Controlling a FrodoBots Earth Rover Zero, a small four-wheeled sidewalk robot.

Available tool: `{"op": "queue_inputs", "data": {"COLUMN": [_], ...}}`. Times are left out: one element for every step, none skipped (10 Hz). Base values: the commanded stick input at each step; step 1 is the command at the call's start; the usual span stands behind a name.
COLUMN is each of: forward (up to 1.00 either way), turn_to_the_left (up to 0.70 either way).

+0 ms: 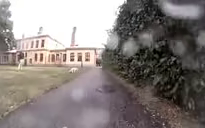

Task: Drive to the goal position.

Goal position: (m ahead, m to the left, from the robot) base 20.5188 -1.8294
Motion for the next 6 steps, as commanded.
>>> {"op": "queue_inputs", "data": {"forward": [0.85, 0.85, 0.85, 0.85, 0.85, 0.85], "turn_to_the_left": [0.0, 0.0, 0.0, 0.0, 0.0, 0.0]}}
